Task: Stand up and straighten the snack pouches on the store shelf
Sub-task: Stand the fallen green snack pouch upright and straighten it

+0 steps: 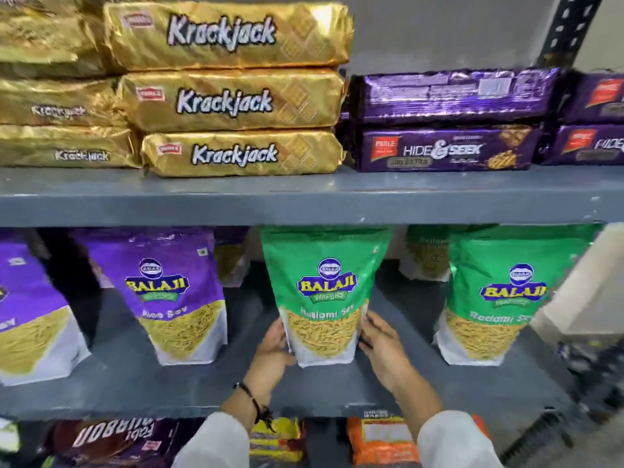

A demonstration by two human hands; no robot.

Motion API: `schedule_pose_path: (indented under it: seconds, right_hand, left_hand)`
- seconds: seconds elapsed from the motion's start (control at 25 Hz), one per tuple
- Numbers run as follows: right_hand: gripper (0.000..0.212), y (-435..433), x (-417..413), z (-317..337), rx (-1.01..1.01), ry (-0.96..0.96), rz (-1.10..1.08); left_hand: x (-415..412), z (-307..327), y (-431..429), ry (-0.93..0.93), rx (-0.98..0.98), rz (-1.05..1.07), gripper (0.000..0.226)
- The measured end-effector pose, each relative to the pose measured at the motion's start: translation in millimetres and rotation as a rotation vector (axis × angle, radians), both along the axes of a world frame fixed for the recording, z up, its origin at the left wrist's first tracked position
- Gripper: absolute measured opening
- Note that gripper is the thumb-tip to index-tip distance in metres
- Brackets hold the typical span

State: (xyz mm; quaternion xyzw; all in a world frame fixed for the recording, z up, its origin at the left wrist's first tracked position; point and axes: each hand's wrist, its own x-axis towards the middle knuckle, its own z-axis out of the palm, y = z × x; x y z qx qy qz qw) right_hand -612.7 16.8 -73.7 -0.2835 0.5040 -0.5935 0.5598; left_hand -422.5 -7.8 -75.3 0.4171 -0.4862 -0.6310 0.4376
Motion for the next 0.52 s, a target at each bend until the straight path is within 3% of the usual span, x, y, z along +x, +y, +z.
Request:
schedule_pose_path:
  seconds: [0.2,0.52]
  right_hand:
    - [0.023,12,0,-4,0.002,0.089,-0.071]
    - [0.025,24,-5,-16,-0.009,0.105,-0.102]
  left_hand:
    - [5,2,4,-0.027,0.022,-0.091,0.082]
    - [1,4,19,-0.057,0.015,-0.101,0.081]
